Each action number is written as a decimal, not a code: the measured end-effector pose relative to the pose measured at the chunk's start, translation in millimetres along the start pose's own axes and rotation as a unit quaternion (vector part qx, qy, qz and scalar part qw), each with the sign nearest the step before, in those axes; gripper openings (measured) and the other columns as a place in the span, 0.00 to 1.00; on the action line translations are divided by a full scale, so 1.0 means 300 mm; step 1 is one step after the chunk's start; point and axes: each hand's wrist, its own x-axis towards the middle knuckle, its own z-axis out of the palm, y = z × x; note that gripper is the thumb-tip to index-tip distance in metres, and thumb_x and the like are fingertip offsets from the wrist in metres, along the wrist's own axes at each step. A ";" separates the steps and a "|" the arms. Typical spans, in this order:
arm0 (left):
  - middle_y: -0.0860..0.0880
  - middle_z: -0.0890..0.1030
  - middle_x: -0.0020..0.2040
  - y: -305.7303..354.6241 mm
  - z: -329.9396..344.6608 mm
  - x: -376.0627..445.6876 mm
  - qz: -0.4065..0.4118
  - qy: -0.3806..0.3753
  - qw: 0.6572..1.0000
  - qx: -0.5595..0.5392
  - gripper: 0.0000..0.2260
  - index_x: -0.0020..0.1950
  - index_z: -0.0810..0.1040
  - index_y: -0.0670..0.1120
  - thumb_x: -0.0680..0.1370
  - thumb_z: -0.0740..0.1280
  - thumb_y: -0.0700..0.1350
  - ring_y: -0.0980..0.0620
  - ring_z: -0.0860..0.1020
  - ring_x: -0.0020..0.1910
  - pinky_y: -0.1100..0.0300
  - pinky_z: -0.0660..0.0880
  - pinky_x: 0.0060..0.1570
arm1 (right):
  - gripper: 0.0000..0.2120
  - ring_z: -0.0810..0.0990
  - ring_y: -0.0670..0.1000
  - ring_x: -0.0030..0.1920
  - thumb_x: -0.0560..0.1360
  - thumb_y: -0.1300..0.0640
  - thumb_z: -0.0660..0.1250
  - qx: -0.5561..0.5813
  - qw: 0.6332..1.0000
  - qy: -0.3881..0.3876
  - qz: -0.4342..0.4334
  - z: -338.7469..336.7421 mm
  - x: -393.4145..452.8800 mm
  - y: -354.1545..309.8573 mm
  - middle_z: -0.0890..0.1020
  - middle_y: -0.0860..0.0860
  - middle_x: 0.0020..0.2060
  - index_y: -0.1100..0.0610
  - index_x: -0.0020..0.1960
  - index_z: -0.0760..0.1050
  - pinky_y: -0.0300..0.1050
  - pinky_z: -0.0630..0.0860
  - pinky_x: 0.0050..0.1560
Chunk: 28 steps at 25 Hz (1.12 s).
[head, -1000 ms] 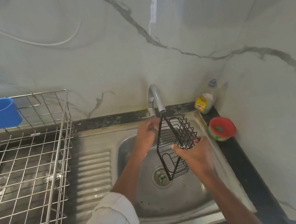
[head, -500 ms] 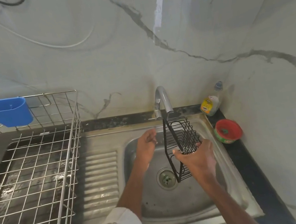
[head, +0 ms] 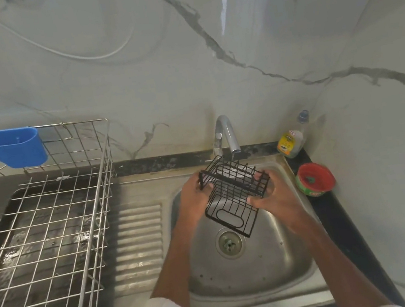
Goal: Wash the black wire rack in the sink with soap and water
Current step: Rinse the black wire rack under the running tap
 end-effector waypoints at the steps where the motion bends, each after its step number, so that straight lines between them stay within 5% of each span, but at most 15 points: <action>1: 0.56 0.86 0.62 0.008 -0.018 0.004 0.014 0.010 0.999 0.032 0.21 0.73 0.79 0.55 0.82 0.70 0.37 0.55 0.83 0.63 0.55 0.77 0.67 | 0.33 0.83 0.45 0.60 0.67 0.63 0.82 -0.004 1.000 -0.020 -0.002 -0.002 0.016 0.003 0.84 0.42 0.56 0.47 0.67 0.73 0.52 0.79 0.65; 5: 0.55 0.83 0.69 0.016 -0.088 -0.031 0.056 0.007 0.996 0.070 0.31 0.75 0.78 0.53 0.78 0.66 0.27 0.57 0.78 0.71 0.56 0.70 0.76 | 0.37 0.81 0.47 0.64 0.69 0.70 0.76 -0.001 0.997 -0.080 -0.006 0.037 0.077 0.005 0.84 0.44 0.61 0.41 0.69 0.73 0.53 0.78 0.66; 8: 0.60 0.81 0.67 0.028 -0.121 -0.104 0.058 0.000 0.998 0.018 0.35 0.72 0.75 0.62 0.77 0.68 0.25 0.64 0.77 0.69 0.58 0.72 0.74 | 0.39 0.79 0.47 0.67 0.73 0.80 0.64 0.068 0.994 -0.080 0.000 0.081 0.137 -0.020 0.81 0.45 0.66 0.43 0.70 0.73 0.49 0.81 0.61; 10: 0.57 0.78 0.69 0.016 -0.134 -0.137 0.035 -0.008 0.999 -0.010 0.37 0.75 0.72 0.61 0.76 0.72 0.27 0.59 0.78 0.69 0.55 0.76 0.71 | 0.39 0.80 0.48 0.66 0.73 0.82 0.61 0.082 0.994 -0.073 -0.002 0.109 0.174 -0.040 0.80 0.44 0.67 0.45 0.71 0.74 0.55 0.82 0.60; 13: 0.53 0.78 0.67 -0.015 -0.158 -0.173 0.019 -0.014 1.000 -0.005 0.41 0.70 0.71 0.66 0.65 0.80 0.37 0.52 0.81 0.66 0.45 0.82 0.65 | 0.36 0.81 0.41 0.62 0.74 0.82 0.58 0.044 0.997 -0.067 -0.012 0.144 0.230 -0.060 0.82 0.42 0.63 0.50 0.70 0.78 0.35 0.80 0.49; 15: 0.48 0.77 0.66 -0.018 -0.173 -0.192 0.004 -0.010 1.000 0.012 0.45 0.72 0.66 0.63 0.58 0.80 0.46 0.47 0.82 0.63 0.41 0.83 0.59 | 0.30 0.79 0.41 0.64 0.76 0.77 0.62 0.020 0.998 -0.053 -0.026 0.176 0.264 -0.067 0.83 0.44 0.63 0.48 0.66 0.81 0.32 0.78 0.55; 17: 0.47 0.76 0.61 -0.005 -0.176 -0.206 0.007 0.008 0.998 0.058 0.45 0.71 0.63 0.55 0.58 0.80 0.47 0.48 0.80 0.59 0.46 0.83 0.56 | 0.19 0.83 0.44 0.60 0.78 0.68 0.70 0.012 0.999 -0.020 -0.023 0.209 0.296 -0.068 0.86 0.45 0.57 0.46 0.59 0.84 0.35 0.78 0.58; 20: 0.52 0.74 0.57 0.013 -0.154 -0.221 0.033 0.051 0.993 0.098 0.42 0.70 0.64 0.51 0.63 0.83 0.44 0.54 0.77 0.55 0.57 0.80 0.53 | 0.09 0.85 0.44 0.49 0.73 0.59 0.78 -0.021 0.998 0.053 -0.013 0.237 0.325 -0.077 0.88 0.45 0.47 0.49 0.53 0.87 0.30 0.79 0.49; 23: 0.56 0.74 0.56 0.032 -0.133 -0.228 0.039 0.078 0.991 0.105 0.42 0.69 0.64 0.50 0.64 0.85 0.43 0.57 0.78 0.53 0.61 0.79 0.49 | 0.13 0.87 0.48 0.47 0.73 0.66 0.77 0.010 0.999 0.039 0.011 0.230 0.344 -0.086 0.88 0.48 0.44 0.49 0.49 0.87 0.50 0.85 0.53; 28: 0.58 0.73 0.55 0.049 -0.117 -0.227 0.030 0.075 0.992 0.097 0.39 0.69 0.65 0.49 0.66 0.84 0.40 0.71 0.75 0.51 0.70 0.75 0.48 | 0.18 0.87 0.49 0.50 0.74 0.71 0.74 -0.003 1.000 0.014 0.000 0.163 0.316 -0.084 0.88 0.48 0.46 0.47 0.48 0.86 0.47 0.85 0.53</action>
